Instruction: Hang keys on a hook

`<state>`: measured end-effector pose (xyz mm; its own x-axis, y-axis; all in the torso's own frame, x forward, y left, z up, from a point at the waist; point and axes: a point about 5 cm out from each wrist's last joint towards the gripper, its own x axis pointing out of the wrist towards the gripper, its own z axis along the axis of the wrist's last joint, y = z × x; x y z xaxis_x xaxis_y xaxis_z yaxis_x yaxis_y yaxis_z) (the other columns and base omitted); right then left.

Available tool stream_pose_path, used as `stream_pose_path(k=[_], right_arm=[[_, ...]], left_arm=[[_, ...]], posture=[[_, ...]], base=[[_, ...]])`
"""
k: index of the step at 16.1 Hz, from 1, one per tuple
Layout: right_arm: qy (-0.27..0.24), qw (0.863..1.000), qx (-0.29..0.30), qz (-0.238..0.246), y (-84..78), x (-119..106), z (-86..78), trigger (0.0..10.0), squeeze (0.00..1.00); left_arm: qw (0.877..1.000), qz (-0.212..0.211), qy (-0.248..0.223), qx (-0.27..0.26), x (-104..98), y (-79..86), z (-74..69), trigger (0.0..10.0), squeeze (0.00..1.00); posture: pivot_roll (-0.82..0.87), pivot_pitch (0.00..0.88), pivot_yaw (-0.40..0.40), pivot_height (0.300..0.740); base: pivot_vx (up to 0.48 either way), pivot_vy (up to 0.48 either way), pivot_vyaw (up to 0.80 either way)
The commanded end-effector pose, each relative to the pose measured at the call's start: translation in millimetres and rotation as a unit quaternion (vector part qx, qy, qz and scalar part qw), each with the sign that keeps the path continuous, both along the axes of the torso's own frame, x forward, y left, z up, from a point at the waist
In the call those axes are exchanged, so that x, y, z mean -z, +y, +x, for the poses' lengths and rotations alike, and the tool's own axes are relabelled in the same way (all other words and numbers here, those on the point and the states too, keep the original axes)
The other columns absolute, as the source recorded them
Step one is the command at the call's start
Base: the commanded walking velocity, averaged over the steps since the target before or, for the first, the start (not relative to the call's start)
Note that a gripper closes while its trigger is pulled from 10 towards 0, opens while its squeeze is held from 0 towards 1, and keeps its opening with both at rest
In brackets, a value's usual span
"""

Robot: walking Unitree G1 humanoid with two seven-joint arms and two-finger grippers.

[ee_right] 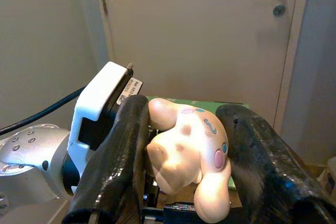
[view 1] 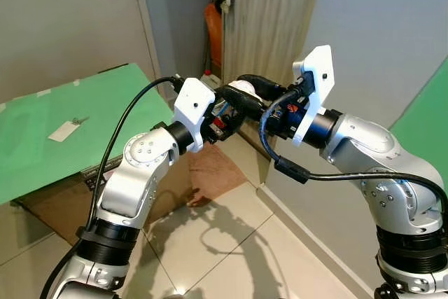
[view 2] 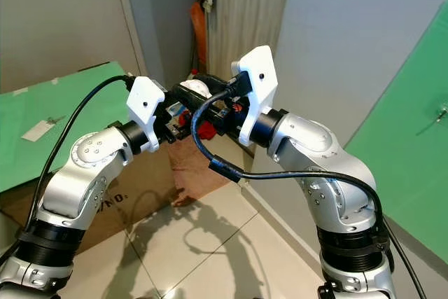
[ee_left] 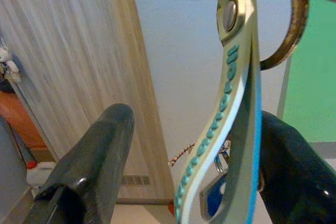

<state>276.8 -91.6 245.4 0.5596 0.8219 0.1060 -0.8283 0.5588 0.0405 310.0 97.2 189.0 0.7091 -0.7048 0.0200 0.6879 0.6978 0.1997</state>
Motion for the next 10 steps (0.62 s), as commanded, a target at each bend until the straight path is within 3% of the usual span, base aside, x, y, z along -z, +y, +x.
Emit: stream_pose_path(k=[1,10], right_arm=[[-0.006,1.0,-0.003,0.001,-0.8,-3.2,-3.0,10.0,0.0],[-0.009,1.0,0.014,-0.006,-3.7,-2.8,5.5,10.0,0.0]], left_arm=[[1.0,-0.002,-0.009,0.006,-3.2,-0.5,-1.3,10.0,0.0],[1.0,-0.005,-0.015,0.002,-6.2,0.6,-2.7,10.0,0.0]], posture=[[0.02,0.0,0.021,0.74],[0.03,0.0,0.011,0.74]], base=[[0.0,0.0,0.0],[0.0,0.0,0.0]])
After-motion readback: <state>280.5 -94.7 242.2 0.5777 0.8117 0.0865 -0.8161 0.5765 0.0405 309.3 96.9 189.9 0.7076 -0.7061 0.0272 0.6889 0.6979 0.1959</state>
